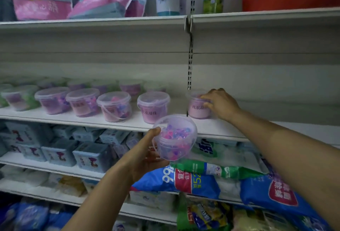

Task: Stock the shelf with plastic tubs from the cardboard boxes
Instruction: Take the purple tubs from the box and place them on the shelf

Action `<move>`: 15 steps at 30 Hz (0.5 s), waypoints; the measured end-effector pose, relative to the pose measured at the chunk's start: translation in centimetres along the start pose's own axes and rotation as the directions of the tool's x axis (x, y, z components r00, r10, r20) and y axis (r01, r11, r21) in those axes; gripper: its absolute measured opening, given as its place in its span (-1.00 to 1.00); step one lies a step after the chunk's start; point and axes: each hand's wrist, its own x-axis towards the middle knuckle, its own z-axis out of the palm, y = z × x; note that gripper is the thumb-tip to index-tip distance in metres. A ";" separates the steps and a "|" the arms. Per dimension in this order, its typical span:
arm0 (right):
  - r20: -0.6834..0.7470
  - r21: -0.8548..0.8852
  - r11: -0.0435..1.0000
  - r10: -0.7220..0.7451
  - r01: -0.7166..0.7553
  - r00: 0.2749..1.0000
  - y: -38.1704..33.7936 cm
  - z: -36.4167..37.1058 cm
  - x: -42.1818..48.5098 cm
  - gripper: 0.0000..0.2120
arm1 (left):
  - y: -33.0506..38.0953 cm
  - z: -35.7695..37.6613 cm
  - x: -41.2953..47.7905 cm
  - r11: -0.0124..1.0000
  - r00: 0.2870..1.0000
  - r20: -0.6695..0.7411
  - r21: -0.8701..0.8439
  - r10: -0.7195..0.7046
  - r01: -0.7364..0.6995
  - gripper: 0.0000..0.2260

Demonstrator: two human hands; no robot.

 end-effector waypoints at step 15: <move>0.258 -0.054 0.998 0.040 -0.027 0.965 2.5 -0.2 5.4 -0.51 | 0.9 2.9 0.7 1.000 0.989 -0.149 0.010 -0.003 0.004 -0.54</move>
